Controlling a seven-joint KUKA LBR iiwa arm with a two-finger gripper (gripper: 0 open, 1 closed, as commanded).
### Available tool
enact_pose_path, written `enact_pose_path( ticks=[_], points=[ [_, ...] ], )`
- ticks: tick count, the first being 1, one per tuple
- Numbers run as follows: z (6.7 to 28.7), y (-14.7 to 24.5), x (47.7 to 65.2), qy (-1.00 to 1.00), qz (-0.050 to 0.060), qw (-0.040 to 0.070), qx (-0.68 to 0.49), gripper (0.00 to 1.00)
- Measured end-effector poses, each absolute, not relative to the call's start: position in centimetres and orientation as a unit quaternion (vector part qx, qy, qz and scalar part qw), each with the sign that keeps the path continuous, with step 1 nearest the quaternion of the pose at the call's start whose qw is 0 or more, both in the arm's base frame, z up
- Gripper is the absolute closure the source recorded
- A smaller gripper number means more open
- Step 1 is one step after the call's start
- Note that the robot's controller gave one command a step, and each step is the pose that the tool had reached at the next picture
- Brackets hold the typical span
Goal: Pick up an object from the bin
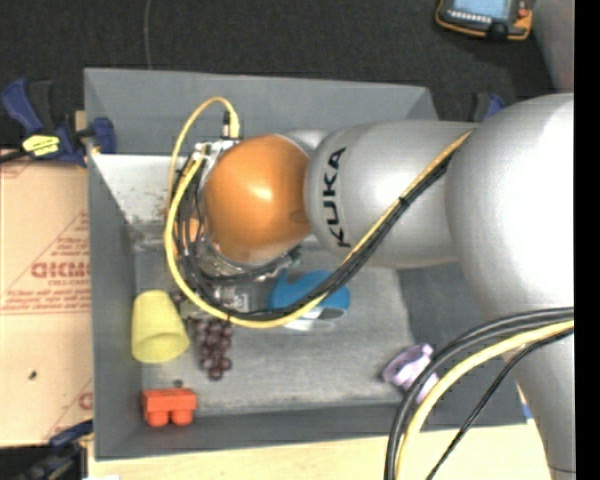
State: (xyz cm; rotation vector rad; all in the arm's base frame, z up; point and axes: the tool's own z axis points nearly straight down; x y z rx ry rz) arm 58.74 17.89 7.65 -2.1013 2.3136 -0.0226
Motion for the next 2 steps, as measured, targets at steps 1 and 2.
enact_pose_path(
  ticks=[1, 2],
  points=[
    [7.64, 17.88, 58.75, 0.741, -0.007, 0.008, -0.672, 1.0],
    [8.44, 17.87, 58.7, 0.742, -0.006, 0.009, -0.671, 1.0]
  ],
)
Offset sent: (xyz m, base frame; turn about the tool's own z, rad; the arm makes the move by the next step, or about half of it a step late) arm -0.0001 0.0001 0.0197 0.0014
